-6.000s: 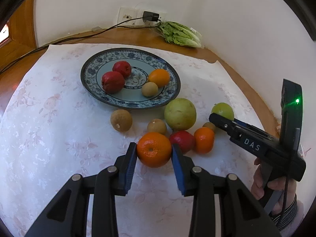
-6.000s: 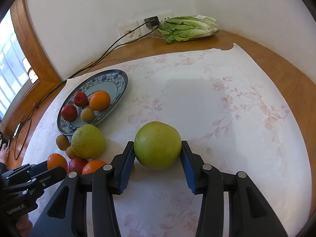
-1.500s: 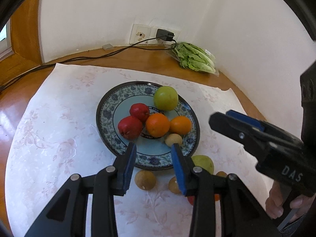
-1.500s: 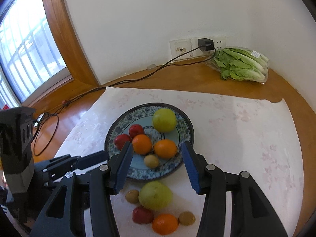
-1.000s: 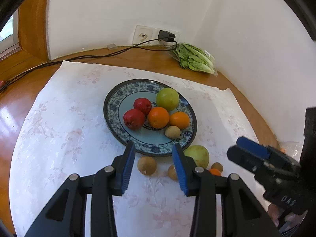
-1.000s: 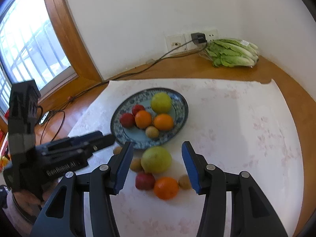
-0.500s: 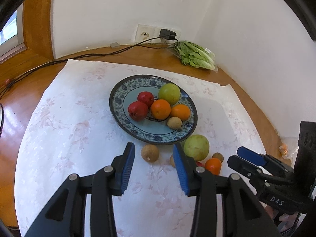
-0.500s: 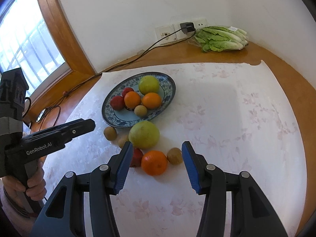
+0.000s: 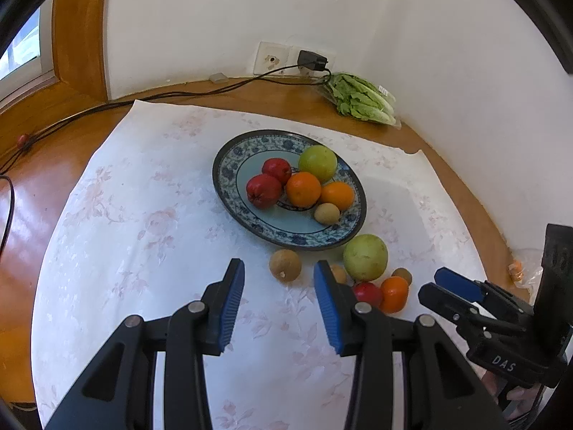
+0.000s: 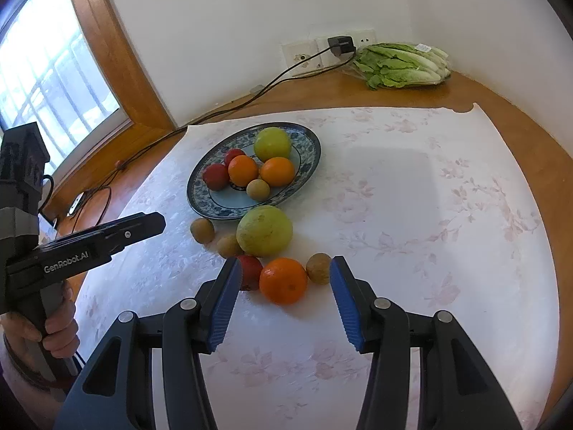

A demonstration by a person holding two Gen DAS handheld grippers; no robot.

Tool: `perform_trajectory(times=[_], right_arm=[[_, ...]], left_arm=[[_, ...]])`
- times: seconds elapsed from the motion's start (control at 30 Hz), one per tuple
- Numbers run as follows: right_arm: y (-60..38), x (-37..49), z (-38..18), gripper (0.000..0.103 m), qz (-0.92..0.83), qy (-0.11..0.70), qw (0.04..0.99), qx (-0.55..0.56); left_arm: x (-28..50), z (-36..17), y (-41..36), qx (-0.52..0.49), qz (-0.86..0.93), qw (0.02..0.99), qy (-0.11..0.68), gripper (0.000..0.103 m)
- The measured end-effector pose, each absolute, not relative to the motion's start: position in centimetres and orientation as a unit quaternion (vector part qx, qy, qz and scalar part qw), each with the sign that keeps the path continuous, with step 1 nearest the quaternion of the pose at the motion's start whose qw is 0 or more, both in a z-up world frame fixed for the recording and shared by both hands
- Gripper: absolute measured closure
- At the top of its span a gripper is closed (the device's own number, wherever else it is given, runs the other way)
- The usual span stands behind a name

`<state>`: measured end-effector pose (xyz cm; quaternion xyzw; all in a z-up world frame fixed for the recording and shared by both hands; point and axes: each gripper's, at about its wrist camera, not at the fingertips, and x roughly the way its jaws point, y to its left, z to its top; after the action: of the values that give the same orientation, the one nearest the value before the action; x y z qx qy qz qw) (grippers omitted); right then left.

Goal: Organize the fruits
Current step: 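Withdraw both tools from the plate back toward the remaining fruits, then position the left tool around a brown round fruit while the right approaches a small brown fruit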

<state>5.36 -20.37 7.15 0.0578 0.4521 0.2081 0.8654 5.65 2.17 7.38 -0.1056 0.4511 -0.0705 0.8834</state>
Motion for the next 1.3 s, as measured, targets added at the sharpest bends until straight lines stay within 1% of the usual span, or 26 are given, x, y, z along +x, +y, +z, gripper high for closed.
perform_trajectory(times=[0.63,0.97,1.3], right_arm=[[-20.6,4.3,6.2,0.051,0.203,0.458,0.864,0.052],[-21.0,4.3,5.4,0.051,0.182,0.456,0.87,0.033],[-21.9,5.2,4.4,0.051,0.172,0.461,0.869,0.06]], left_arm=[[4.9,6.0,1.8,-0.097,-0.078,0.875,0.468,0.061],[6.6,4.8,0.6,-0.084,-0.074,0.873,0.474,0.061],[7.9,3.2,-0.7,-0.072,-0.072,0.87,0.483,0.061]])
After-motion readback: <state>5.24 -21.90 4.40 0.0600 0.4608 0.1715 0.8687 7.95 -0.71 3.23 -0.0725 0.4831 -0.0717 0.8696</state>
